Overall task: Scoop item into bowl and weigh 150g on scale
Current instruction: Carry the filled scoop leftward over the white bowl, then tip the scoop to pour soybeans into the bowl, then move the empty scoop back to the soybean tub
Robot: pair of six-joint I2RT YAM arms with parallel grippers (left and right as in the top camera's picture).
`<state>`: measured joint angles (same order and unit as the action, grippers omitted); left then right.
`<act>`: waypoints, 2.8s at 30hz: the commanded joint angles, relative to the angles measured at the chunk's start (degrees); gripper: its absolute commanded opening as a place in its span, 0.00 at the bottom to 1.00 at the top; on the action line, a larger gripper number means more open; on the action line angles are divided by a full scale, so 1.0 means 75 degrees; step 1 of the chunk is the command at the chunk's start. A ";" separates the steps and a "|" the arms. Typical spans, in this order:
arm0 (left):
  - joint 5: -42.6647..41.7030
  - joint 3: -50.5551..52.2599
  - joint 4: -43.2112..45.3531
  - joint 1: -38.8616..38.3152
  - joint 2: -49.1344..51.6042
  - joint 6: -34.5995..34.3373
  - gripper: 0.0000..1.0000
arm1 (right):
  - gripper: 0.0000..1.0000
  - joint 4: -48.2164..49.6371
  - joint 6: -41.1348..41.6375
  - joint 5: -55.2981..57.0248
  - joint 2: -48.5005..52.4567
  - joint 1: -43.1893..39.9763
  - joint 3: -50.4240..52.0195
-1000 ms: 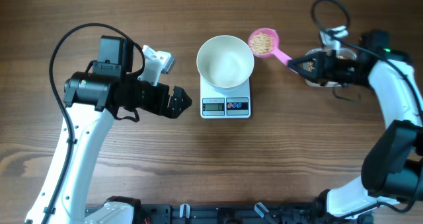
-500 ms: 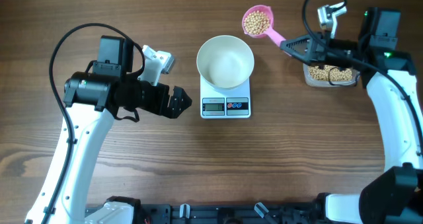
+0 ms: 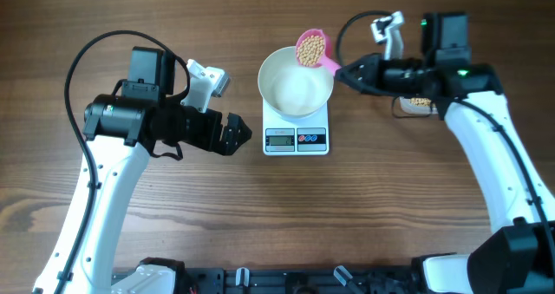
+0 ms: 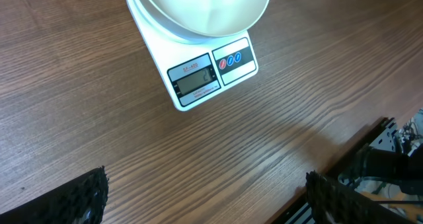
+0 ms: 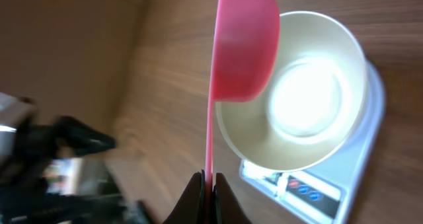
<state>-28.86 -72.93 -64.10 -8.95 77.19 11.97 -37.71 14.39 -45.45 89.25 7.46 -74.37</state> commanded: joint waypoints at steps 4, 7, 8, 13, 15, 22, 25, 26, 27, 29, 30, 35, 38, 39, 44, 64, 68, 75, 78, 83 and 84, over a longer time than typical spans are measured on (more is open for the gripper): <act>-0.0149 -0.0035 -0.0003 -0.0035 -0.0134 0.0154 0.99 | 0.04 -0.0245 -0.1236 0.3471 -0.0029 0.1253 -0.0105; -0.0149 -0.0035 -0.0003 -0.0035 -0.0134 0.0154 1.00 | 0.04 -0.0326 -0.1513 0.4173 -0.0029 0.1480 -0.0105; -0.0149 -0.0035 -0.0003 -0.0035 -0.0134 0.0154 1.00 | 0.04 -0.0326 -0.1638 0.4322 -0.0029 0.1533 -0.0105; -0.0149 -0.0035 -0.0003 -0.0035 -0.0134 0.0154 1.00 | 0.04 -0.0321 -0.2145 0.4937 -0.0029 0.1772 -0.0105; -0.0149 -0.0035 -0.0003 -0.0035 -0.0134 0.0154 1.00 | 0.04 -0.0323 -0.2393 0.5103 -0.0029 0.1891 -0.0105; -0.0149 -0.0035 -0.0003 -0.0035 -0.0134 0.0154 1.00 | 0.04 -0.0294 -0.3098 0.6111 -0.0029 0.2518 -0.0105; -0.0149 -0.0035 -0.0003 -0.0035 -0.0134 0.0154 1.00 | 0.04 -0.0289 -0.3506 0.6939 -0.0029 0.2847 -0.0105; -0.0149 -0.0035 -0.0003 -0.0035 -0.0134 0.0154 1.00 | 0.04 -0.0286 -0.3754 0.7216 -0.0029 0.2984 -0.0105; -0.0149 -0.0035 -0.0003 -0.0035 -0.0134 0.0154 1.00 | 0.04 -0.0271 -0.3946 0.7463 -0.0029 0.3095 -0.0105; -0.0149 -0.0035 -0.0003 -0.0035 -0.0134 0.0154 1.00 | 0.04 -0.0216 -0.4130 0.8040 -0.0029 0.3299 -0.0105; -0.0149 -0.0035 -0.0003 -0.0035 -0.0134 0.0154 1.00 | 0.04 -0.0166 -0.4130 0.8346 -0.0029 0.3378 -0.0105; -0.0149 -0.0035 -0.0003 -0.0035 -0.0134 0.0154 1.00 | 0.04 -0.0052 -0.4310 0.8740 -0.0029 0.3523 -0.0105; -0.0149 -0.0035 -0.0003 -0.0035 -0.0134 0.0154 1.00 | 0.04 -0.0058 -0.3873 0.8708 -0.0029 0.3523 -0.0105; -0.0149 -0.0035 -0.0003 -0.0035 -0.0134 0.0154 1.00 | 0.04 -0.0058 -0.3599 0.8591 -0.0032 0.3520 -0.0105; -0.0149 -0.0035 -0.0003 -0.0035 -0.0134 0.0154 1.00 | 0.04 -0.0050 -0.2372 0.7437 -0.0108 0.3252 -0.0108; -0.0149 -0.0035 -0.0003 -0.0035 -0.0134 0.0154 1.00 | 0.04 -0.2116 -0.2742 0.6403 -0.0965 -0.1705 -0.0058; -0.0149 -0.0035 -0.0003 -0.0035 -0.0134 0.0154 1.00 | 0.04 -0.1891 -0.2722 0.7117 -0.0877 -0.1705 0.0006; -0.0149 -0.0035 -0.0003 -0.0035 -0.0134 0.0154 1.00 | 0.04 -0.1842 -0.2745 0.8099 -0.0385 -0.1705 0.0122; -0.0149 -0.0035 -0.0003 -0.0035 -0.0134 0.0154 1.00 | 0.04 -0.1769 -0.2748 0.8294 -0.0210 -0.1705 0.0189; -0.0149 -0.0035 -0.0003 -0.0035 -0.0134 0.0154 1.00 | 0.04 -0.1714 -0.2736 0.8285 -0.0003 -0.1705 0.0221; -0.0149 -0.0035 -0.0003 -0.0035 -0.0134 0.0154 1.00 | 0.04 -0.1714 -0.2722 0.8285 0.0044 -0.1705 0.0224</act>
<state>-28.86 -72.93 -64.12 -8.95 77.19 11.97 -50.96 -5.72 14.72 88.29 -5.34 -73.19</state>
